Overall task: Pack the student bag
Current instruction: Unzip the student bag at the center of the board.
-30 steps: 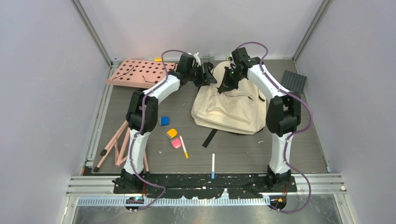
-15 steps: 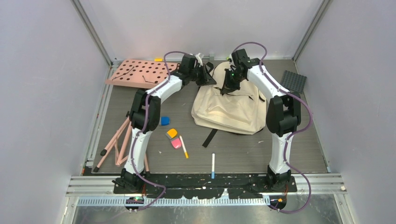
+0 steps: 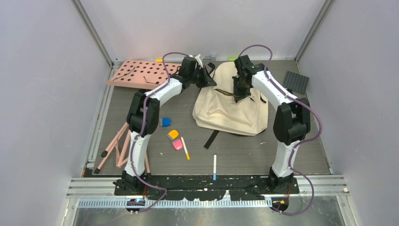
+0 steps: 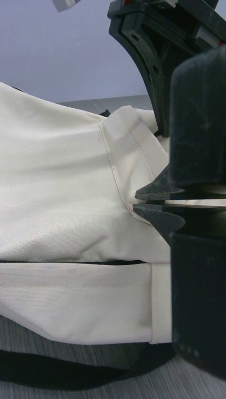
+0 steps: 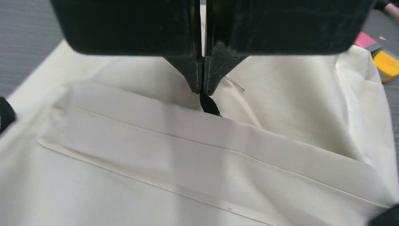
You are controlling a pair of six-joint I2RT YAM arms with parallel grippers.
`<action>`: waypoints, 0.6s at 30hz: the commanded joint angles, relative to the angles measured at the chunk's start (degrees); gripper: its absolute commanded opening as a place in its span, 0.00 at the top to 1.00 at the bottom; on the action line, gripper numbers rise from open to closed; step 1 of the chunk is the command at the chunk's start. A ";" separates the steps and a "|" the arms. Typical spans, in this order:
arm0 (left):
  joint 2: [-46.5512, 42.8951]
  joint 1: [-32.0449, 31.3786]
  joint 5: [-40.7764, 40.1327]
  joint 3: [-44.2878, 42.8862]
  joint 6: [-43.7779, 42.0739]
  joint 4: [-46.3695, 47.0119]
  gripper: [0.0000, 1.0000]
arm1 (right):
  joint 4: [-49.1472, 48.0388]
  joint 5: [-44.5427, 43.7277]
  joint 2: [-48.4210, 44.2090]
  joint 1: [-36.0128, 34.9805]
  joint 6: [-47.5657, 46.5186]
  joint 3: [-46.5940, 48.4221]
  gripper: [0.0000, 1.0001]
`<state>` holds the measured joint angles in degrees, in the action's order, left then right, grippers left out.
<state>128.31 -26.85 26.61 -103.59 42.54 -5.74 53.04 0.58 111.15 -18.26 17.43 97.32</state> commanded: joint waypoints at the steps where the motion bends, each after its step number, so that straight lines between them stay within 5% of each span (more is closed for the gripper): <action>1: -6.80 0.51 -3.58 2.30 -3.53 1.06 1.00 | 2.84 -8.89 -6.93 0.14 -0.93 -2.52 0.99; 18: -13.15 2.59 -6.72 9.99 -6.82 -0.12 1.00 | 2.59 -8.61 -13.94 11.05 1.35 -14.33 0.99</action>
<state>119.44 -26.20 23.22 -94.19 38.63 -5.78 52.42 -5.63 101.06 -11.20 18.37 85.69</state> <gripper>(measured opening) 0.021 0.037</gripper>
